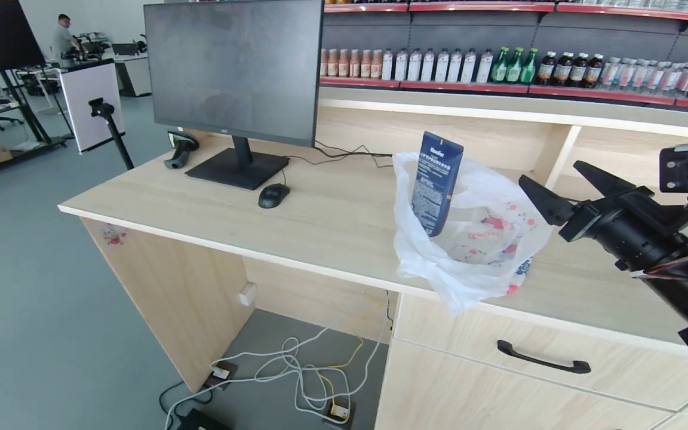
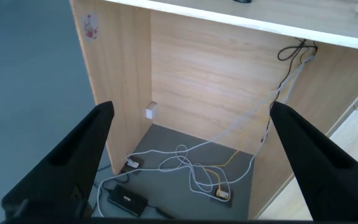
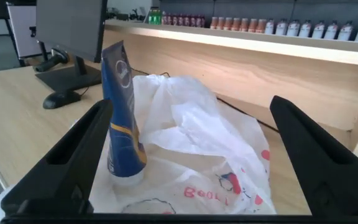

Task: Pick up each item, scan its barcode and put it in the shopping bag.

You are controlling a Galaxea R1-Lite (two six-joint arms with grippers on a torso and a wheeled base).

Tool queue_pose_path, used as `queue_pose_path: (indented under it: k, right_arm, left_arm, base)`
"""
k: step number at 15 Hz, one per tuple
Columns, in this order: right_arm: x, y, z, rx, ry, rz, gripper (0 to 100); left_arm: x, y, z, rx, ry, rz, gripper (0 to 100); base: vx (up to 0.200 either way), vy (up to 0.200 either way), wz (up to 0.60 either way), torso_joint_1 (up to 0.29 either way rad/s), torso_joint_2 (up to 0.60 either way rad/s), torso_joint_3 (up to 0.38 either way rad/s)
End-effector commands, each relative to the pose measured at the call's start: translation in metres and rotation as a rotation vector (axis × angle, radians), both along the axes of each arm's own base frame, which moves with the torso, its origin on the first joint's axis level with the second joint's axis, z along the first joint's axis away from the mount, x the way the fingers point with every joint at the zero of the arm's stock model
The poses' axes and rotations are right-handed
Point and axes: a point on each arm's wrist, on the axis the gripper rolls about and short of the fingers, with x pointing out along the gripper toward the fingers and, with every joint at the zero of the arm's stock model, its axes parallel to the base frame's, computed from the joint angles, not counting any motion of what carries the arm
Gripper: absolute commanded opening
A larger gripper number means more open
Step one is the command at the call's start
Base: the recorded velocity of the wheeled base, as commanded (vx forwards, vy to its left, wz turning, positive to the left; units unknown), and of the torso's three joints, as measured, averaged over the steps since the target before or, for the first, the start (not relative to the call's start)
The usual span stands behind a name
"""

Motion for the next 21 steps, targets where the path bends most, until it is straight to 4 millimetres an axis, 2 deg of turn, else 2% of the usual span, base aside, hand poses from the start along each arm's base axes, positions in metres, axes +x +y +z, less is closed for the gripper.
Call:
queue_pose_path:
  k: [1, 5, 10, 12, 20, 21]
  right_arm:
    - [0.000, 0.000, 0.001, 0.000, -0.007, 0.002, 100]
    - [0.001, 0.000, 0.000, 0.001, -0.002, 0.001, 100]
    - [0.002, -0.003, 0.000, 0.000, -0.001, -0.012, 100]
    - [0.002, -0.009, -0.002, -0.002, 0.005, -0.034, 100]
    - [0.006, -0.010, -0.007, -0.004, 0.025, -0.037, 100]
    - [0.006, -0.010, -0.006, -0.004, 0.020, -0.037, 100]
  left_arm:
    - [0.000, 0.000, 0.000, -0.001, -0.001, 0.000, 100]
    - [0.000, 0.000, 0.000, -0.001, 0.001, 0.000, 100]
    - [0.000, 0.000, 0.000, -0.002, 0.001, 0.002, 100]
    - [0.000, 0.000, 0.000, -0.002, 0.001, 0.002, 100]
    - [0.000, 0.000, 0.000, -0.004, 0.001, 0.002, 100]
    - [0.000, 0.000, 0.000, -0.004, 0.002, 0.002, 100]
  base:
    - [0.000, 0.000, -0.60, 0.007, 0.00, 0.002]
    - [0.000, 0.000, -0.60, 0.006, 0.00, 0.004]
    - [0.000, -0.200, -0.60, 0.006, 0.00, 0.006]
    - [0.000, -0.200, 0.00, 0.002, 0.00, 0.002]
    - [0.000, -0.200, 0.00, 0.001, 0.00, 0.002]
    - [0.000, -0.200, 0.60, -0.002, 0.00, 0.002]
